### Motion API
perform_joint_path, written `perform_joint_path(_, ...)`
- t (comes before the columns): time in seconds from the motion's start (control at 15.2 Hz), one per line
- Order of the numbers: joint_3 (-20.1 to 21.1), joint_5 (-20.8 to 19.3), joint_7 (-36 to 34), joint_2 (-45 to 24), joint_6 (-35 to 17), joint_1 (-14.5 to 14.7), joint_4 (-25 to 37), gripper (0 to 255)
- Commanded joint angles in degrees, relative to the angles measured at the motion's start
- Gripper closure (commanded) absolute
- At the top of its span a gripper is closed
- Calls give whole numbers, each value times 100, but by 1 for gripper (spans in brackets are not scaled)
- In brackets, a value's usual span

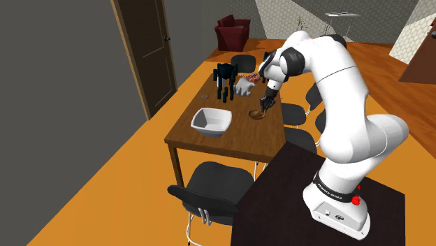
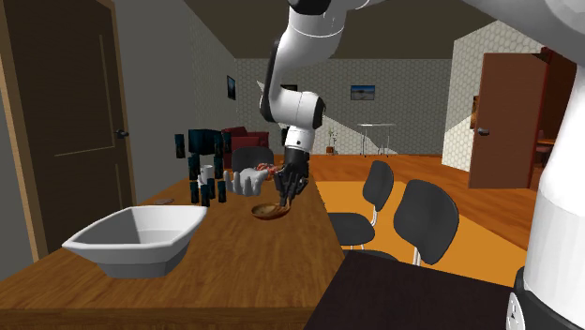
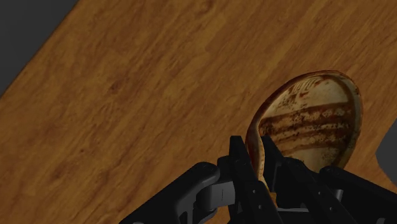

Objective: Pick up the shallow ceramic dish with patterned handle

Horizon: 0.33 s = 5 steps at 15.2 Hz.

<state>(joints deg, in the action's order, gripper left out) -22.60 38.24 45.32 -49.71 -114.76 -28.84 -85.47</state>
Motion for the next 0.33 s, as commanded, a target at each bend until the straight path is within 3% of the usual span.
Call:
perform_joint_path(0.0,-36,-43,-32,101,88,10,-12,255)
perform_joint_path(0.26,-70,-86,-70,214,169,32,-37,255)
